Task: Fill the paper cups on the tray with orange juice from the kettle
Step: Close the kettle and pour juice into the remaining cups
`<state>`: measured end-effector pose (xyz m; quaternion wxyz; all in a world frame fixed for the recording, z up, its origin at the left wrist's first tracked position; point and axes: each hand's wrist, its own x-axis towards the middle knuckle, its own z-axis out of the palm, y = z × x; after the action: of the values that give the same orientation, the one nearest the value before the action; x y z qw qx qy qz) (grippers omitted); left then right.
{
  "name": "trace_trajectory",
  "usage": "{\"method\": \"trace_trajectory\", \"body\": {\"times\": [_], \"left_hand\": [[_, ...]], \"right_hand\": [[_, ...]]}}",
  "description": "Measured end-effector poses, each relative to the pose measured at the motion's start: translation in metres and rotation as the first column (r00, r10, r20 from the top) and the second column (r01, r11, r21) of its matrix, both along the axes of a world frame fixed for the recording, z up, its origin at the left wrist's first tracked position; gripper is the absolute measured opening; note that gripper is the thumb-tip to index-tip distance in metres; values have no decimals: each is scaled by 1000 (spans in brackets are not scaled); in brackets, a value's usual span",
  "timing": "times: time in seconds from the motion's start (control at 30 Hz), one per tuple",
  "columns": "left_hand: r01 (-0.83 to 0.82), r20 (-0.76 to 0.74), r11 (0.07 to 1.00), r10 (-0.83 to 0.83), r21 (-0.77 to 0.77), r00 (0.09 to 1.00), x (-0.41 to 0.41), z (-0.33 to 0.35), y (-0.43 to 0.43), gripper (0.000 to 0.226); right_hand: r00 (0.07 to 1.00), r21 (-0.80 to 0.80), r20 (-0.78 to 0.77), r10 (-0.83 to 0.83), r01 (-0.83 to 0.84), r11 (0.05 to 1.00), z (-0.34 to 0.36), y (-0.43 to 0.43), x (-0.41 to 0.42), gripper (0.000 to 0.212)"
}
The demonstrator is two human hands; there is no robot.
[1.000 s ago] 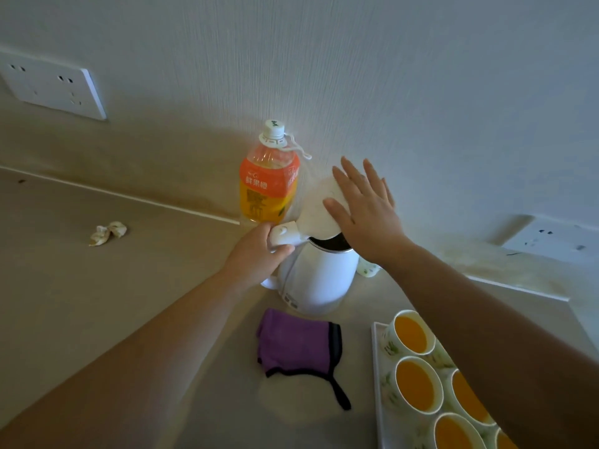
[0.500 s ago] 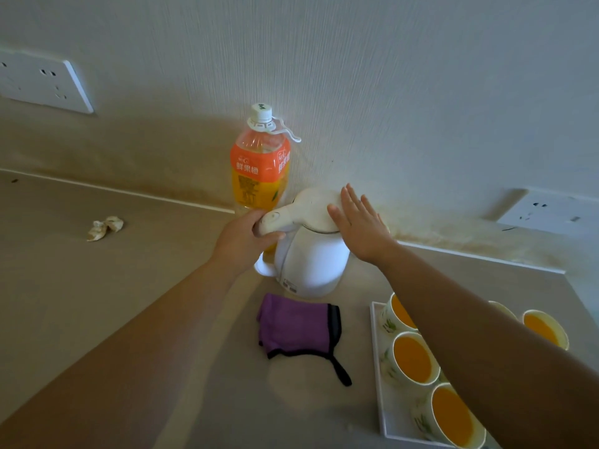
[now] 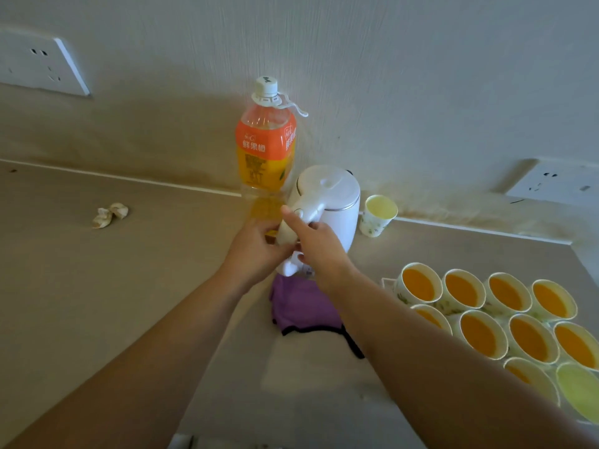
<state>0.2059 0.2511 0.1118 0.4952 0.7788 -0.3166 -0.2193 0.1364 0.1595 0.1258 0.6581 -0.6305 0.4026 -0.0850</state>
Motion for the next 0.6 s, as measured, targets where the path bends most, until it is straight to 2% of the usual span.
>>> {"method": "trace_trajectory", "body": {"times": [0.07,0.17,0.23,0.3,0.37,0.43,0.5,0.6], "left_hand": [[2,-42,999,-4,-46,999,0,-4,4,29],[-157,-174,985,143,-70,974,4,-11,3,25],[-233,-164,971,223,-48,961,9,-14,0,24],[-195,-149,981,192,-11,970,13,-11,-6,24],[-111,-157,993,114,32,981,15,-8,-17,36],[-25,-190,1000,27,9,981,14,-6,-30,42],[51,-207,998,-57,-33,977,10,-4,-42,44],[84,-179,996,-87,-24,980,10,-6,-55,48]], "right_hand": [[994,38,43,-103,102,994,-3,8,6,38],[964,27,75,-255,253,967,-7,16,12,23],[932,37,82,-352,350,936,-10,16,10,22],[903,15,96,-419,420,907,-13,12,3,21],[887,-77,94,-452,459,885,-15,6,-5,20],[880,-193,74,-469,474,859,-15,-3,-12,27],[882,-286,66,-466,464,838,-14,-11,-14,25],[905,-403,52,-422,406,821,-8,-25,-19,18]]}}
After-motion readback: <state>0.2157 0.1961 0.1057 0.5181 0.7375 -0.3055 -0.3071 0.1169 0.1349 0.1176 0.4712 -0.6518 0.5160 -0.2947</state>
